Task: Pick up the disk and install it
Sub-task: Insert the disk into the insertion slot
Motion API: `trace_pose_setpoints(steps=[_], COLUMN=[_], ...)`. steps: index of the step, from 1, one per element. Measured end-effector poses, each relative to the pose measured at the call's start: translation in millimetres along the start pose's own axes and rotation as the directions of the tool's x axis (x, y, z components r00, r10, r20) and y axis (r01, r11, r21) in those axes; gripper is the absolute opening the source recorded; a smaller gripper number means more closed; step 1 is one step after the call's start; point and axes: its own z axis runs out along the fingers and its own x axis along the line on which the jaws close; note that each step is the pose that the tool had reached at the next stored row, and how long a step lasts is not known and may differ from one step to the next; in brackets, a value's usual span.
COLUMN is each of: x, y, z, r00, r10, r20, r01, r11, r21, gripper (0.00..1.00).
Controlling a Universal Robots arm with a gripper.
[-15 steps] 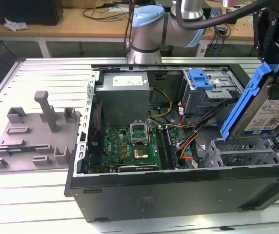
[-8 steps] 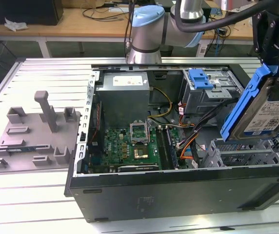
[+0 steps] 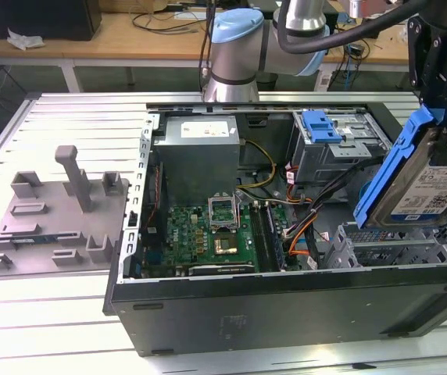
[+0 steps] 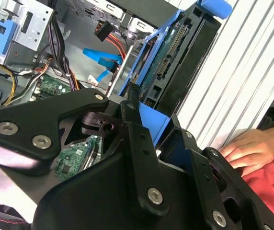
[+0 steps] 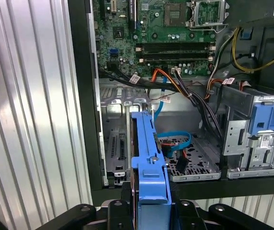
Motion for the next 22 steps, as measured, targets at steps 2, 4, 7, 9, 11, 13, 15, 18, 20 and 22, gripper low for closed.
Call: trace_pose_setpoints(steps=[2, 4, 7, 9, 11, 13, 15, 18, 20, 22], x=[-0.1, -0.2, -0.4, -1.6, -2.3, -3.3, -3.8, -4.0, -4.1, -4.0], y=[0.0, 0.0, 0.0, 0.1, 0.3, 0.4, 0.5, 0.9, 1.2, 1.7], z=[0.0, 0.0, 0.0, 0.2, 0.5, 0.8, 1.1, 1.2, 1.3, 1.5], r00=[1.0, 1.0, 1.0, 1.0, 1.0, 1.0, 1.0, 1.0, 0.9999, 0.9998], r10=[0.002, 0.002, 0.002, 0.002, 0.002, 0.001, 0.001, -0.006, -0.012, -0.019], r20=[-0.0007, -0.0006, -0.0006, -0.0007, -0.0007, -0.0006, -0.0003, 0.0012, 0.003, 0.0051], r01=[-0.002, -0.002, -0.002, -0.002, -0.002, -0.001, -0.001, 0.006, 0.012, 0.019], r11=[1.0, 1.0, 1.0, 1.0, 1.0, 1.0, 1.0, 1.0, 0.9999, 0.9998], r21=[0.0001, 0.0001, 0.0002, 0.0001, 0.0001, 0.0002, 0.0001, -0.0003, -0.0005, -0.0008], gripper=[0.37, 0.37, 0.37, 0.37, 0.37, 0.37, 0.37, 0.37, 0.37, 0.37])
